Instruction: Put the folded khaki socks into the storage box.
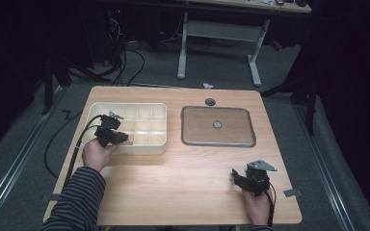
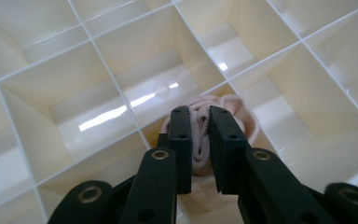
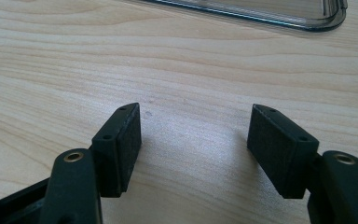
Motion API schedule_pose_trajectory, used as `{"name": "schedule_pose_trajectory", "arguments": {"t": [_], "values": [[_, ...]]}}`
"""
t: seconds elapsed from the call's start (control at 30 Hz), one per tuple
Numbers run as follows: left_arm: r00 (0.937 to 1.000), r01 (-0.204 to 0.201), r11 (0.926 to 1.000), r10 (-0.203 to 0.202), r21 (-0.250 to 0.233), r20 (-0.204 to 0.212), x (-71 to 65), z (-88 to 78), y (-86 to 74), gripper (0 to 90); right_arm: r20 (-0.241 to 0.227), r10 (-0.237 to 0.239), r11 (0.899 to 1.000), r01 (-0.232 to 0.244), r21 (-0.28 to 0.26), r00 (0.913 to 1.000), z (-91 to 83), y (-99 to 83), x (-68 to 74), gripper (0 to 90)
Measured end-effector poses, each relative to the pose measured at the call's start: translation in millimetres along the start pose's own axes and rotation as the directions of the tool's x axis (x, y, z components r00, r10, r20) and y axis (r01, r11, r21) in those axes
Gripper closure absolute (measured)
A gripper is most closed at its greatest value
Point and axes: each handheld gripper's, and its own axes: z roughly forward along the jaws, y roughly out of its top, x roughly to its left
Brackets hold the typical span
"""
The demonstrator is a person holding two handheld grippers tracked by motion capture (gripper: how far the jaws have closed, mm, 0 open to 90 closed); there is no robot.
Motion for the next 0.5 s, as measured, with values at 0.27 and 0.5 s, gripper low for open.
{"name": "schedule_pose_trajectory", "arguments": {"t": [0.27, 0.5], "values": [[1.0000, 0.001, 0.9998, -0.001, 0.017, -0.006, -0.4, 5.0, 1.2, 79.8, 0.000, 0.002, 1.000, -0.002, 0.001, 1.0000, 0.0, 0.0, 0.0, 35.1], [0.9999, 0.013, 0.9994, -0.013, -0.032, 0.006, -1.3, 3.0, -1.8, 67.6, -0.002, 0.001, 1.000, -0.001, 0.000, 1.0000, 0.0, 0.1, -0.3, 35.3]]}}
